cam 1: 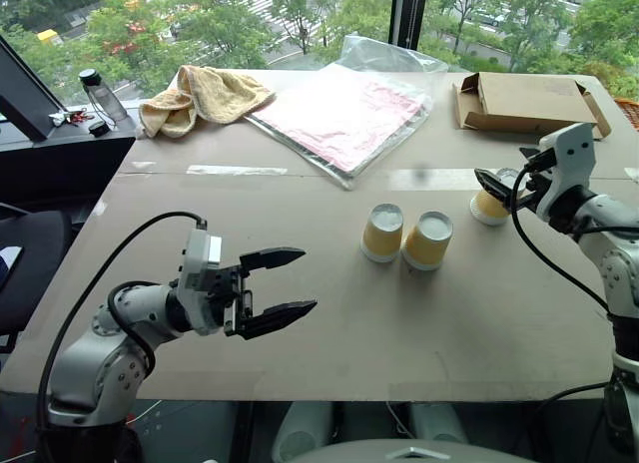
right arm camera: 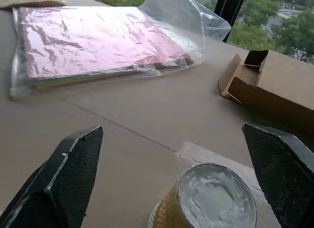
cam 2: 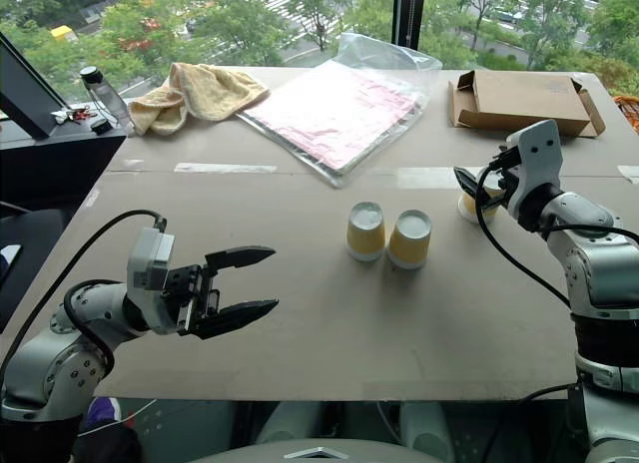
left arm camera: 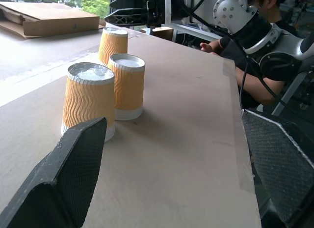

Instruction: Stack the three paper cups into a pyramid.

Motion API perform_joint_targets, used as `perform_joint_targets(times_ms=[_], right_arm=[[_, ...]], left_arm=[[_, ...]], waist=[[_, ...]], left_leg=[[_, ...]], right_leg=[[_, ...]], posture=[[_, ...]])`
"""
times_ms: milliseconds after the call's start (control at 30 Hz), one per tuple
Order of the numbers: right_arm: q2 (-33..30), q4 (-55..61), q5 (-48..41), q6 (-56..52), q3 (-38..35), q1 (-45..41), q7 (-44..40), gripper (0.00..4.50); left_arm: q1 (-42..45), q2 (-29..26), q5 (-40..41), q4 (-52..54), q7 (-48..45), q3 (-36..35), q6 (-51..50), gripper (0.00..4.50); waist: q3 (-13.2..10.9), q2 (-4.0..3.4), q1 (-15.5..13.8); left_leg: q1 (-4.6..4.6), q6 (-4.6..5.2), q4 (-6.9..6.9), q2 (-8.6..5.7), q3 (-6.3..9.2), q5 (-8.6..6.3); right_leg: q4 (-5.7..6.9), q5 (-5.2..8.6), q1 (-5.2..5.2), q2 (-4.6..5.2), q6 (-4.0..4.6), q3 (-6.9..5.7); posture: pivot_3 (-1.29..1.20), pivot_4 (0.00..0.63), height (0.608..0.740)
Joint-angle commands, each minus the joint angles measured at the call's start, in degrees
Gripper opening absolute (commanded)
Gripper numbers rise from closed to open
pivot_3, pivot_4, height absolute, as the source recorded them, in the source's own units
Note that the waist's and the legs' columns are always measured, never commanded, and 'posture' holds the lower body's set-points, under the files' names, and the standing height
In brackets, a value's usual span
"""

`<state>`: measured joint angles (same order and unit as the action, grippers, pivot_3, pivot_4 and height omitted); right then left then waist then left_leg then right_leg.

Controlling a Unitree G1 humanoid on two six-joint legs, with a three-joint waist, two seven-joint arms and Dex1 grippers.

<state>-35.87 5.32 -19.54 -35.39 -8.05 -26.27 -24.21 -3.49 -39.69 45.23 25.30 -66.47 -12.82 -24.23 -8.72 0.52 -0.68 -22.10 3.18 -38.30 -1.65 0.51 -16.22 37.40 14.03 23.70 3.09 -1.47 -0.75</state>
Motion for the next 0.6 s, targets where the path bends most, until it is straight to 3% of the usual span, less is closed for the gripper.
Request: perform_joint_targets(times_ms=[33,333,500,600], right_arm=[[0.6,-4.4,2.5,1.8,-0.7,-3.1,1.8,4.49],[2.8,-9.8,1.3,-0.7,-2.6,-3.9,1.8,4.49],[2.6,-8.7,1.0,0.4,-3.0,-3.0,1.0,2.23],[1.8,-5.1,1.0,3.9,-3.7,-2.4,-0.8,2.14]], left_arm=[[0.5,0.3,1.9,2.0,1.0,-1.4,0.5,4.5],[-0.6,0.9,2.9,4.3,3.6,-2.2,0.9,4.5],[-0.8,1.2,4.2,5.1,4.7,-2.1,0.4,4.5],[-0.7,1.7,3.9,5.1,5.2,-1.5,1.0,4.5]], waist=[[0.0,-0.01,0.1],[0.0,-0.03,0.1],[0.0,-0.03,0.1],[0.0,-0.05,0.1]], left_leg=[[-0.01,0.0,0.0,0.0,0.0,0.0],[-0.01,0.1,0.0,0.0,0.0,-0.06],[-0.01,0.12,0.0,0.0,0.0,-0.07],[0.0,0.18,0.0,0.0,0.0,-0.11]], right_leg=[[0.0,0.0,0.0,0.0,0.0,0.0],[0.0,-0.01,-0.01,-0.01,-0.01,0.0],[0.0,-0.01,-0.01,-0.01,-0.01,0.0],[0.01,-0.01,-0.01,-0.01,-0.01,0.0]], posture=[[0.0,0.15,0.74],[0.0,0.15,0.74],[0.0,0.15,0.74],[0.0,0.15,0.74]])
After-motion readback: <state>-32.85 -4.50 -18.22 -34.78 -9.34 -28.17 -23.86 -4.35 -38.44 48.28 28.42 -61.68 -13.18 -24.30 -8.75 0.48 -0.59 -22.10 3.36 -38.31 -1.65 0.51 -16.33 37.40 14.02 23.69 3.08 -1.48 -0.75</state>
